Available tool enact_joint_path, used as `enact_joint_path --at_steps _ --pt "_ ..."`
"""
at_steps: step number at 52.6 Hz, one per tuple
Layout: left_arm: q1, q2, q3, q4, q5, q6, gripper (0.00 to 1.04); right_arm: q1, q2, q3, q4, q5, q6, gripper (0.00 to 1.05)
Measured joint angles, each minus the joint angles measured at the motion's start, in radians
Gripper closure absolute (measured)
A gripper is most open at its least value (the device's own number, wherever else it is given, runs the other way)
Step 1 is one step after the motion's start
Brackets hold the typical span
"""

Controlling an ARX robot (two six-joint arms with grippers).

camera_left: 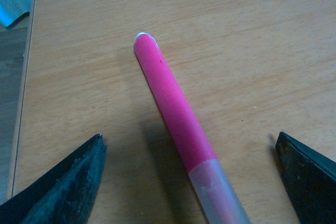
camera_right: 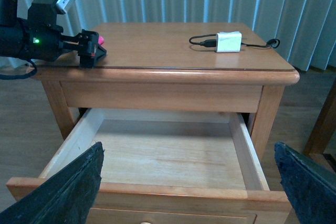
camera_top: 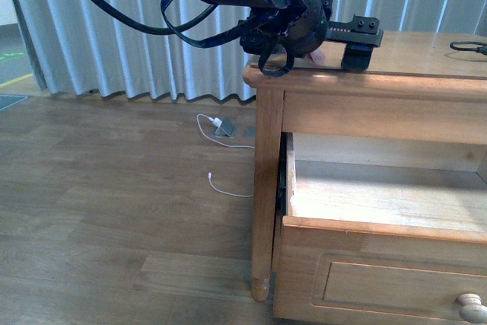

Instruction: Place pink marker in drawer with both arms

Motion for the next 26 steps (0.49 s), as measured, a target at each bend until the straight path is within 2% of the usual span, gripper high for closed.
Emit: enact_joint_path --at_steps 15,23,26 --pt "-0.008 0.025 0.062 -0.064 -0.010 0.016 0.07 0.000 0.000 0.000 0.000 0.000 0.000 0.08" --pt "-0.012 0.025 0.065 -0.081 -0.016 0.034 0.35 0.000 0.000 0.000 0.000 0.000 0.000 0.08" --pt "-0.013 0.025 0.065 -0.084 -0.016 0.037 0.42 0.000 0.000 0.000 0.000 0.000 0.000 0.08"
